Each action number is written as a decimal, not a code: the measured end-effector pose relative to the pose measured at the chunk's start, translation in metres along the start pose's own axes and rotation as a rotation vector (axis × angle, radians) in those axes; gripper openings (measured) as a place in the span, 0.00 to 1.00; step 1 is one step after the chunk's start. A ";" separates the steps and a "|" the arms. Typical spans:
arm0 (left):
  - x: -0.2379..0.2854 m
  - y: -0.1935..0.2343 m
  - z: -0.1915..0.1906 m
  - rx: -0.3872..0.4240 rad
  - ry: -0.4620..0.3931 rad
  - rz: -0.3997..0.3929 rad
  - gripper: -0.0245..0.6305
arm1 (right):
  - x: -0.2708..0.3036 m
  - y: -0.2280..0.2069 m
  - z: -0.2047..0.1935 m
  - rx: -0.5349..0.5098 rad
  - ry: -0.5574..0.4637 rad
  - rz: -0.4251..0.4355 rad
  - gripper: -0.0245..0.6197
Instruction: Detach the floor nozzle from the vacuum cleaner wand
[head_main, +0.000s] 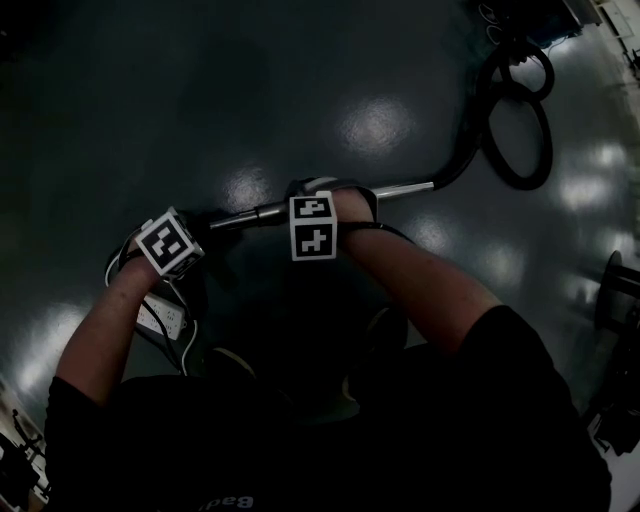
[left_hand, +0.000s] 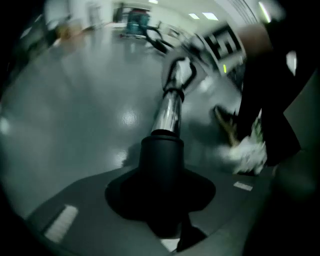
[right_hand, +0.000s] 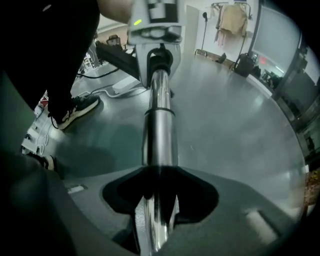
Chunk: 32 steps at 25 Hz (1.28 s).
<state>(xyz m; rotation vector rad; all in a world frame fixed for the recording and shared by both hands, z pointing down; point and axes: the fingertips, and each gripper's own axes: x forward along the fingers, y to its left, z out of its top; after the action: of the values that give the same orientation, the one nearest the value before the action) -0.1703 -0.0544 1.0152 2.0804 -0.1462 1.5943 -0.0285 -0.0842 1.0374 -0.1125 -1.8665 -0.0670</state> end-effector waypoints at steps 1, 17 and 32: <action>-0.003 -0.007 0.005 -0.116 -0.085 -0.097 0.24 | 0.002 0.001 -0.006 -0.007 0.011 -0.002 0.28; 0.060 0.026 -0.020 0.770 0.243 0.427 0.23 | 0.046 0.033 -0.041 -0.081 0.115 -0.048 0.28; 0.085 0.025 -0.050 0.797 0.372 0.311 0.25 | 0.056 0.050 -0.044 -0.064 0.079 0.038 0.39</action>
<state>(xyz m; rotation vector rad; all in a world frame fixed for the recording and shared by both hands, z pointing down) -0.1974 -0.0347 1.1110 2.3209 0.3750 2.5002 0.0031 -0.0370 1.1033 -0.1874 -1.7836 -0.1037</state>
